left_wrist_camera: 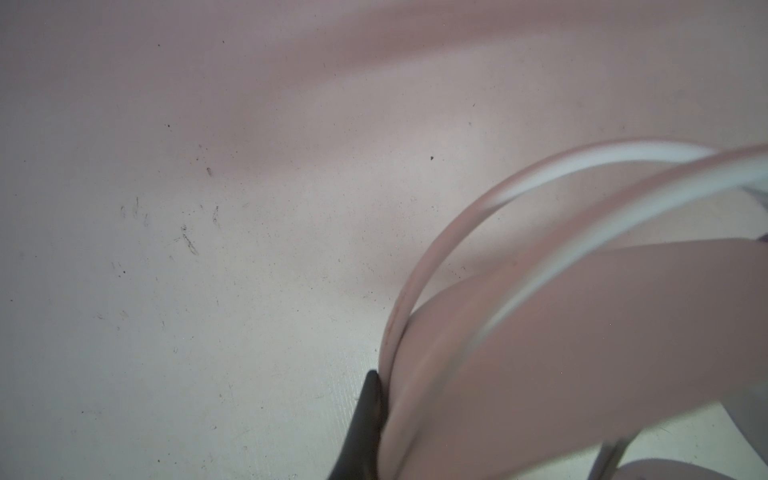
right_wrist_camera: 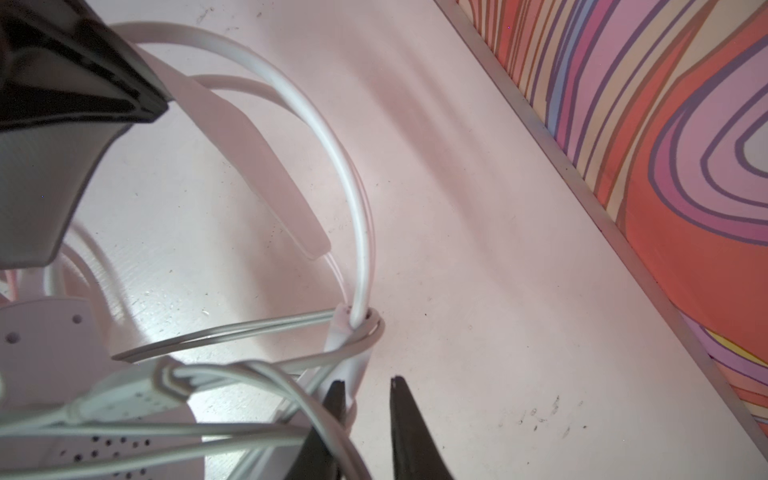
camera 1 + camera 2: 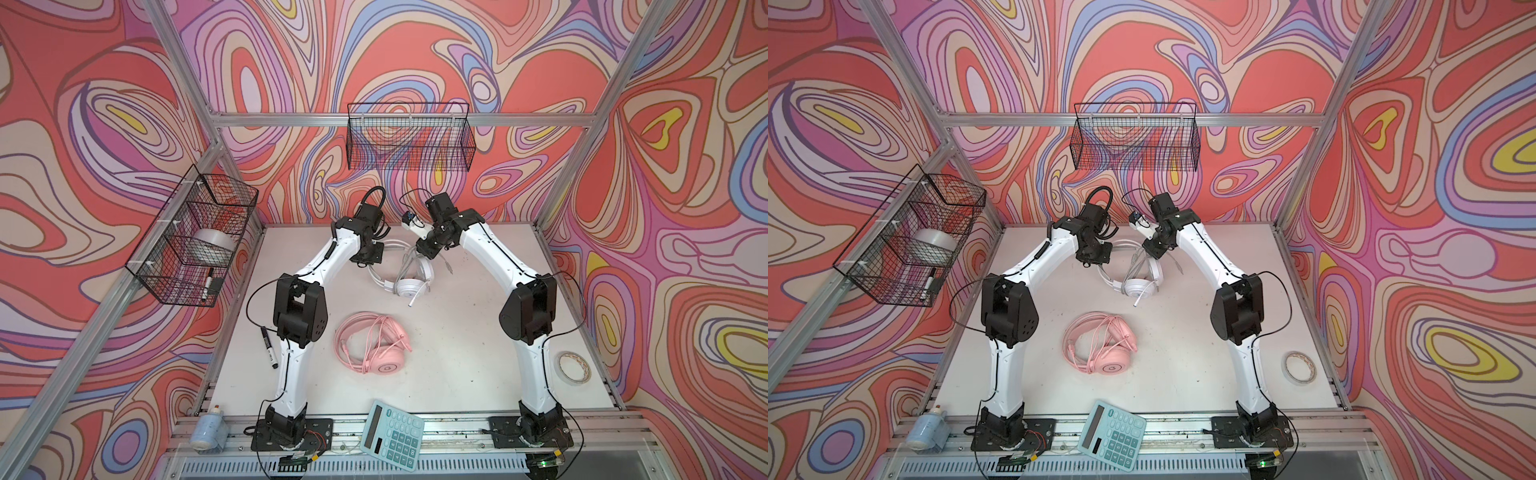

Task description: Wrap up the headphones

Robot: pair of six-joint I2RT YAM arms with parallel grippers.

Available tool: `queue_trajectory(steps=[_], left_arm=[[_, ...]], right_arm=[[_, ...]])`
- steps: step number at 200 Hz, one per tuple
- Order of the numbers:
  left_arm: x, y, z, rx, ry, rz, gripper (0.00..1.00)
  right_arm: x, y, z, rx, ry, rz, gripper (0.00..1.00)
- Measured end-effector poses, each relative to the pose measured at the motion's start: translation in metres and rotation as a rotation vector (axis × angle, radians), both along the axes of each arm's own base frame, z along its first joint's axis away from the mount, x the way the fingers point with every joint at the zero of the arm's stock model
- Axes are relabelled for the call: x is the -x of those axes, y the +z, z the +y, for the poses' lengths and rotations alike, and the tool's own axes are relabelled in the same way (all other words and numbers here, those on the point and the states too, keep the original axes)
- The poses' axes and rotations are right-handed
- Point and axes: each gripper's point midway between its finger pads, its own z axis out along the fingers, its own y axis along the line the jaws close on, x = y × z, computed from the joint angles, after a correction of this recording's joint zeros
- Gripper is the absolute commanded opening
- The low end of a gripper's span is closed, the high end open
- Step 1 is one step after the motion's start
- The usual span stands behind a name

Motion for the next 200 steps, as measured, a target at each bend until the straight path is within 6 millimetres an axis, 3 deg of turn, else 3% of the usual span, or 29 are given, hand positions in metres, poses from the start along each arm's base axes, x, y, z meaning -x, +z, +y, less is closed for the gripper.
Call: queue_trajectory(steps=[101, 175, 200], left_arm=[[0.005, 0.003, -0.005, 0.027, -0.006, 0.012, 0.0], [0.009, 0.002, -0.009, 0.072, 0.033, 0.037, 0.0], [0.01, 0.0, -0.01, 0.084, 0.049, 0.046, 0.0]], right_arm=[[-0.015, -0.007, -0.029, -0.078, -0.149, 0.057, 0.3], [-0.004, -0.054, -0.054, -0.117, -0.261, 0.2, 0.34], [0.0, -0.055, -0.059, -0.127, -0.287, 0.211, 0.36]])
